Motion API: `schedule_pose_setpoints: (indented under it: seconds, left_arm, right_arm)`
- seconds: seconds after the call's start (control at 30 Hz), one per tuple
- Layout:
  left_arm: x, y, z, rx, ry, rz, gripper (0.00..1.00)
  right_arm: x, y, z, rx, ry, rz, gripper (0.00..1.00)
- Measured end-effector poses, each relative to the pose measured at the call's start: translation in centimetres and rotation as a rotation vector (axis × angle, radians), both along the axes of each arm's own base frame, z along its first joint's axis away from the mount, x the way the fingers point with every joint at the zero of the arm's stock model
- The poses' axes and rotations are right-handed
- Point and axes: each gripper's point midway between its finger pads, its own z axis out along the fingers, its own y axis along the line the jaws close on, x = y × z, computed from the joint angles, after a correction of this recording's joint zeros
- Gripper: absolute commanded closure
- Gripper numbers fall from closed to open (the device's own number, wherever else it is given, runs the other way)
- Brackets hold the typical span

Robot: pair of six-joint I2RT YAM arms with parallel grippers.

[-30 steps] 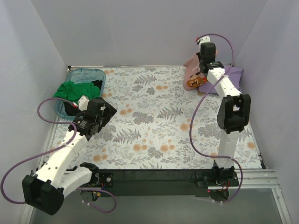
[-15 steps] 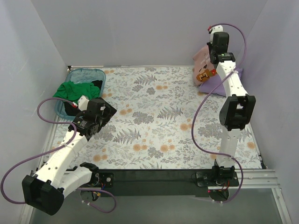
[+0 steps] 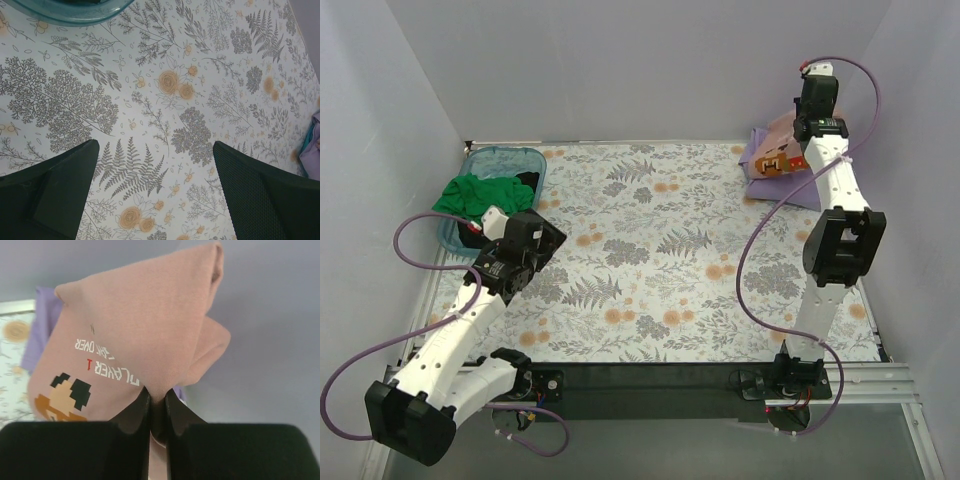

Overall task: Fold and stack the t-shirts
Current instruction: Neatly place the folded tshirt to the corner

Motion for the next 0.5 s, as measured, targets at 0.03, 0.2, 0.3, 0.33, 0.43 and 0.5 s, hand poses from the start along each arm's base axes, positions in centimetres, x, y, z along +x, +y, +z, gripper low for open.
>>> schedule_pose_setpoints:
  seconds: [0.03,0.2,0.3,0.33,0.43,0.5]
  left_arm:
    - [0.0,0.0,-0.1,0.001,0.002,0.0,0.02]
    - [-0.2,0.1,-0.5,0.006,0.012,0.0,0.02]
    - [-0.1,0.2,-0.5,0.009,0.011,0.004,0.02]
    - [-0.1,0.2,-0.5,0.011,0.011,0.006,0.02]
    - [-0.1,0.3,-0.6,0.017,0.013,0.011,0.02]
    - [0.0,0.4,-0.7,0.02,0.016,0.013,0.02]
  right_arm:
    - [-0.2,-0.7,-0.7,-0.01,0.021,-0.025,0.99]
    - [0.4,-3.5,-4.9,-0.037,0.09,-0.105,0.95]
    - [1.0,-4.9,-8.7,-0.043,0.15,-0.13,0.91]
    - [1.0,-5.4,-9.9,-0.048,0.173,-0.14,0.88]
    - [1.0,-6.8,-12.9,-0.067,0.231,-0.169,0.69]
    - [0.7,-7.7,-14.1,-0.069,0.252,-0.197,0.36]
